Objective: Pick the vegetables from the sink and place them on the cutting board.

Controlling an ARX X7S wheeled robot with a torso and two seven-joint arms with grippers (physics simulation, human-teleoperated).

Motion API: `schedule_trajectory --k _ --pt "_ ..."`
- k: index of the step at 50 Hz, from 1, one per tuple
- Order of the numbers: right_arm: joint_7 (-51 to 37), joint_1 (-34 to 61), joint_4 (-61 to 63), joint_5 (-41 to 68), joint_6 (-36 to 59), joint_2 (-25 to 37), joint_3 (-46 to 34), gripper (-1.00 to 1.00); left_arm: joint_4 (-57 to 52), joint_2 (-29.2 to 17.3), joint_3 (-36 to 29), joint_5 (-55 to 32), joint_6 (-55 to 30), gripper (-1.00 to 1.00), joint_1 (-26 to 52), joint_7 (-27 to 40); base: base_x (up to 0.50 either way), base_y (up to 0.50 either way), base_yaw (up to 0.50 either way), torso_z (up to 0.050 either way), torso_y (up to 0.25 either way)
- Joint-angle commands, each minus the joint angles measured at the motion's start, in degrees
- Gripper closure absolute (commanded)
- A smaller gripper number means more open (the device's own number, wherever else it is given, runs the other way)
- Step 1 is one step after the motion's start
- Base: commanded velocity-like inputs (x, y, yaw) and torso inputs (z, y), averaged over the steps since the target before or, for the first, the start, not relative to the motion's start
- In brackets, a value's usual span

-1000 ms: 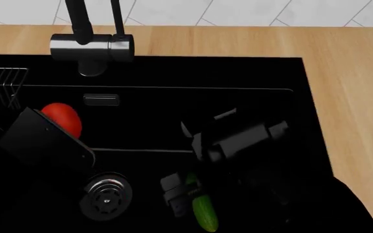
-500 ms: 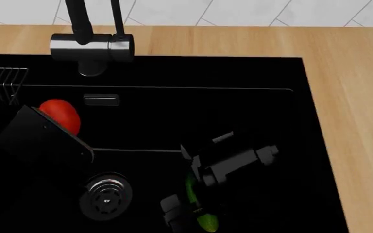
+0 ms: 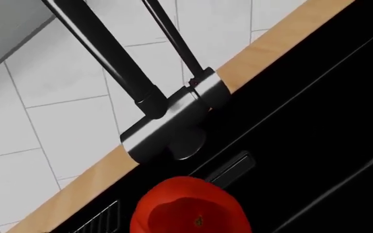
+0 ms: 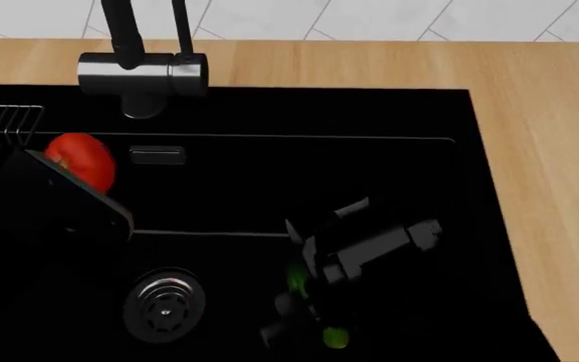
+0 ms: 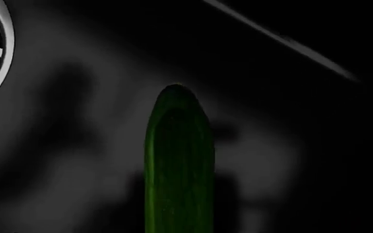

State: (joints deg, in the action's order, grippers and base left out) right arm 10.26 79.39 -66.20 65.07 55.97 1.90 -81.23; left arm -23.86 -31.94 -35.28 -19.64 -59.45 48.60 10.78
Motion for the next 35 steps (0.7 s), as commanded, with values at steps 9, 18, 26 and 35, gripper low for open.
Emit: schedule_trajectory --k 9,18,26,35 --pt "-19.0 4.7 26.8 10.0 9.6 12.5 8.2 1.00 -4.0 6.5 9.5 -0.4 4.4 1.00 -7.4 1.5 0.00 0.00 0.00 -0.003 0.219" --pt "-26.6 5.7 38.3 14.1 12.5 18.7 11.2 1.00 -3.4 6.4 10.7 -0.8 4.5 1.00 -7.3 1.7 -0.01 0.00 0.00 0.000 0.250" --pt "-32.2 5.5 48.2 15.6 10.2 24.5 14.6 1.00 -1.3 7.0 11.3 -1.2 5.0 1.00 -7.0 1.6 0.00 0.00 0.00 0.000 0.250" --pt "-37.6 5.7 55.4 19.3 11.9 27.8 16.4 1.00 0.2 7.5 11.9 -0.7 6.1 1.00 -7.7 2.6 0.00 0.00 0.00 0.000 0.167"
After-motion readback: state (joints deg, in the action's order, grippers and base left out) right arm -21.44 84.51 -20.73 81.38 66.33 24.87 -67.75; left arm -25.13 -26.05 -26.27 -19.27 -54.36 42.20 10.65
